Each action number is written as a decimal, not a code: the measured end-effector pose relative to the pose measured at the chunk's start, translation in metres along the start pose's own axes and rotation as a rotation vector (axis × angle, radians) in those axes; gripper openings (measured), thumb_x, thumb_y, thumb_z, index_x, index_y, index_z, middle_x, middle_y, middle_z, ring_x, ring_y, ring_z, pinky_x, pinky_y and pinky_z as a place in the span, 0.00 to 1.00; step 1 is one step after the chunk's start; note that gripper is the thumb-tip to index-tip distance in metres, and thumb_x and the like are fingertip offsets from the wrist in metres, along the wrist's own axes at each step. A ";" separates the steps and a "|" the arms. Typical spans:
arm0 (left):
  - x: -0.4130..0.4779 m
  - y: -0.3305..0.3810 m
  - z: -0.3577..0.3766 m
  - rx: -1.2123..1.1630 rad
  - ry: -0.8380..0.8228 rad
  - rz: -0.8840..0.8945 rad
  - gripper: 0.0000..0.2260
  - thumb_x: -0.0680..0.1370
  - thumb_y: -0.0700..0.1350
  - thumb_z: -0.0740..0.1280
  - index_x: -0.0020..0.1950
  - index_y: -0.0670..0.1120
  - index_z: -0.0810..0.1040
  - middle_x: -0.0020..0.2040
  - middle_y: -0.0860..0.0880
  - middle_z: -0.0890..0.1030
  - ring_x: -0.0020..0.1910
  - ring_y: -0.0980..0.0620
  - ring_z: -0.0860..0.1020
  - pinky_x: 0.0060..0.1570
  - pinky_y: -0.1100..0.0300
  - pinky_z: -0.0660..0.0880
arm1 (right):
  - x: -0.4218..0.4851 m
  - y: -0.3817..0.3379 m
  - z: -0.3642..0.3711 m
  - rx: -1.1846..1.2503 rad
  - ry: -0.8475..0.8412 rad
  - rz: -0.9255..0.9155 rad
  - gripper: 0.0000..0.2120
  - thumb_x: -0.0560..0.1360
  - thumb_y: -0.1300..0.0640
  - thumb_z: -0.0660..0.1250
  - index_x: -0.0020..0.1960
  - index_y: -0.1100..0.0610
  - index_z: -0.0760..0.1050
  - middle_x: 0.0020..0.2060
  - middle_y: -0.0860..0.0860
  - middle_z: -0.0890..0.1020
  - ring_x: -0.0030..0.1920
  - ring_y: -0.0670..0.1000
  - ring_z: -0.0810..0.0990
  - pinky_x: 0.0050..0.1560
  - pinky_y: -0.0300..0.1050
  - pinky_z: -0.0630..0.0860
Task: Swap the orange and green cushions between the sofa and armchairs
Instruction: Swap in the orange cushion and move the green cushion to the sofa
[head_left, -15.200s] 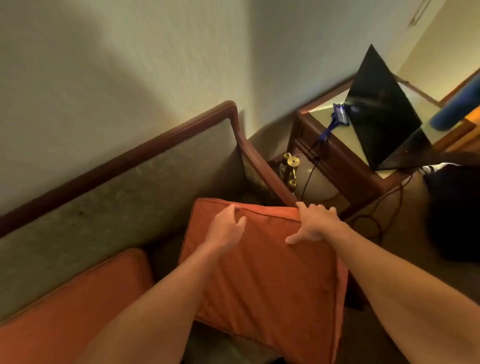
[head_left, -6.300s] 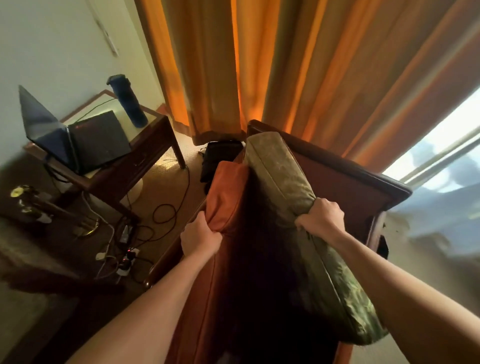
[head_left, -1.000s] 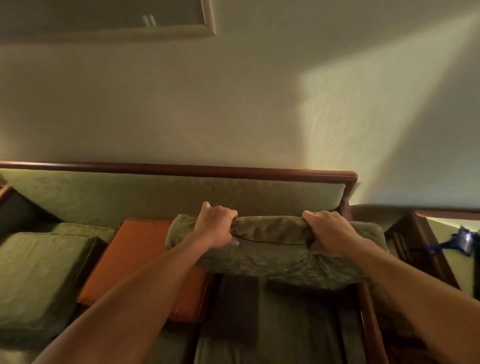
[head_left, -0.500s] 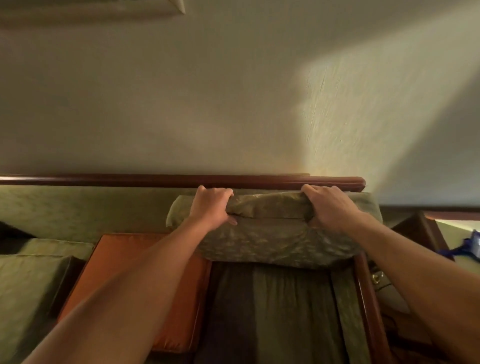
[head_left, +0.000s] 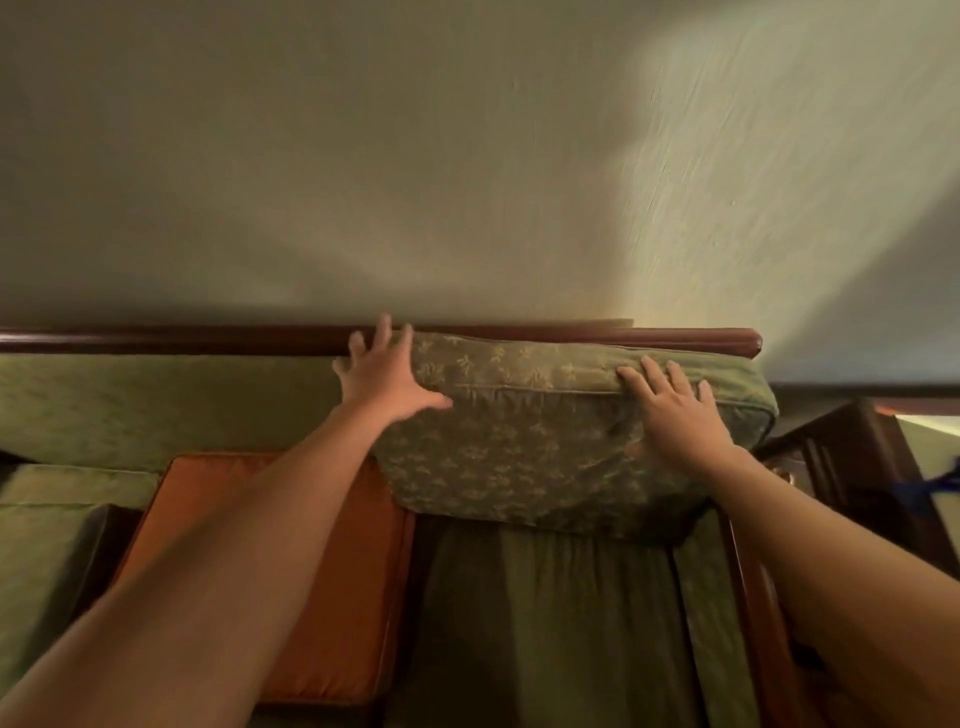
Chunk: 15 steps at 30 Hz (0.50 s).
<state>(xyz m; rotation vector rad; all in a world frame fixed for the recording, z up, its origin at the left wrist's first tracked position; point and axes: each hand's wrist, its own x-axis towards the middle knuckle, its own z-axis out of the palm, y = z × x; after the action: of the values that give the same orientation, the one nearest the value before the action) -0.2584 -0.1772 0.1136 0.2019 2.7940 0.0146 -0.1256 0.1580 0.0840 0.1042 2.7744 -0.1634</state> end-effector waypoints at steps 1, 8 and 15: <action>0.003 -0.008 0.000 -0.073 -0.067 -0.043 0.59 0.61 0.73 0.73 0.81 0.51 0.47 0.82 0.48 0.48 0.78 0.39 0.54 0.69 0.39 0.62 | 0.000 -0.001 0.001 0.001 0.008 0.004 0.46 0.76 0.47 0.70 0.81 0.48 0.42 0.81 0.55 0.47 0.80 0.63 0.44 0.75 0.71 0.50; -0.010 -0.021 0.034 -0.306 0.070 0.009 0.59 0.63 0.71 0.74 0.81 0.51 0.44 0.82 0.52 0.49 0.77 0.48 0.60 0.66 0.48 0.69 | 0.018 -0.045 0.007 -0.032 0.024 -0.012 0.45 0.79 0.48 0.65 0.80 0.49 0.34 0.81 0.56 0.43 0.79 0.67 0.41 0.73 0.76 0.46; -0.034 -0.047 0.091 -0.609 0.133 -0.125 0.55 0.64 0.68 0.75 0.80 0.49 0.50 0.73 0.47 0.71 0.68 0.45 0.73 0.63 0.47 0.74 | 0.061 -0.153 0.004 -0.058 0.133 -0.297 0.50 0.74 0.36 0.66 0.80 0.47 0.34 0.81 0.57 0.43 0.79 0.67 0.42 0.74 0.74 0.46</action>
<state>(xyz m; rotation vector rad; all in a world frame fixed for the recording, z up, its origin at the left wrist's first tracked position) -0.2029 -0.2302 0.0379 -0.1292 2.7719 0.8588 -0.1953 0.0091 0.0741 -0.3248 2.9101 -0.1562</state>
